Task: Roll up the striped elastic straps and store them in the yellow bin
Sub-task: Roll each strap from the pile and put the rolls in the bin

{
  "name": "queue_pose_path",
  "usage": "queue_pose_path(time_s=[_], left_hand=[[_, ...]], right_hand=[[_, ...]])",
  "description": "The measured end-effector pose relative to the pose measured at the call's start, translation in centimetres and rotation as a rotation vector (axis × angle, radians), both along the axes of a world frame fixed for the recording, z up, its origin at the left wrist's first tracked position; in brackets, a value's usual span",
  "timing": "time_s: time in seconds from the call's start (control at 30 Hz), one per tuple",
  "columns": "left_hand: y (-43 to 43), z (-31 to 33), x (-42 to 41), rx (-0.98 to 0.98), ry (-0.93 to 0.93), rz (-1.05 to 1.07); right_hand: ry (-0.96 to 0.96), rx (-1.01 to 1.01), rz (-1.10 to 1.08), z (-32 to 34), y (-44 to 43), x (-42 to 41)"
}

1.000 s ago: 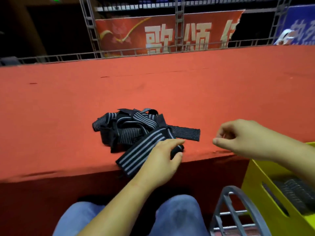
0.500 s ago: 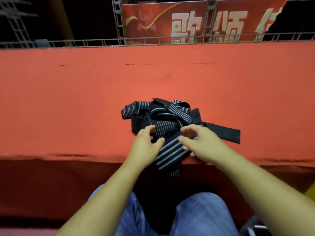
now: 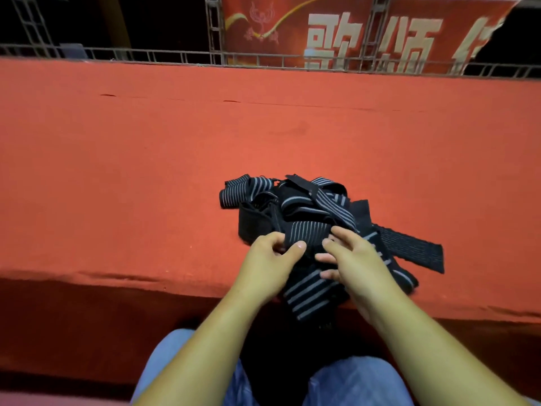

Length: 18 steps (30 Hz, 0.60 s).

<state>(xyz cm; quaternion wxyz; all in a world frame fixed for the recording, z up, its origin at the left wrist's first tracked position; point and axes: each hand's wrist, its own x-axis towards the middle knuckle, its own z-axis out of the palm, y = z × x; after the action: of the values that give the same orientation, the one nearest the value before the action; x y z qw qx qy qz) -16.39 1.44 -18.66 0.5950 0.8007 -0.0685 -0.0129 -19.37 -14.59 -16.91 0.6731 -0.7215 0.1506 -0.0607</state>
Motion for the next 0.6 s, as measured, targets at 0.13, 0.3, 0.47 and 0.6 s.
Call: queue_pose_path(time_s=[0.13, 0.3, 0.47, 0.6], left_hand=[[1.3, -0.1, 0.3, -0.121, -0.036, 0.004], [3.7, 0.1, 1.2, -0.344, 0.015, 0.06], [5.8, 0.5, 2.5, -0.438, -0.01, 0.131], [6.8, 0.1, 3.3, -0.52, -0.008, 0.152]], right_hand=[[0.008, -0.015, 0.011, -0.5, -0.3, 0.5], [-0.031, -0.109, 0.156, 0.1, 0.1, 1.3], [-0.027, -0.246, 0.257, -0.2, 0.9, 2.6], [-0.028, -0.351, 0.277, -1.6, 1.2, 3.9]])
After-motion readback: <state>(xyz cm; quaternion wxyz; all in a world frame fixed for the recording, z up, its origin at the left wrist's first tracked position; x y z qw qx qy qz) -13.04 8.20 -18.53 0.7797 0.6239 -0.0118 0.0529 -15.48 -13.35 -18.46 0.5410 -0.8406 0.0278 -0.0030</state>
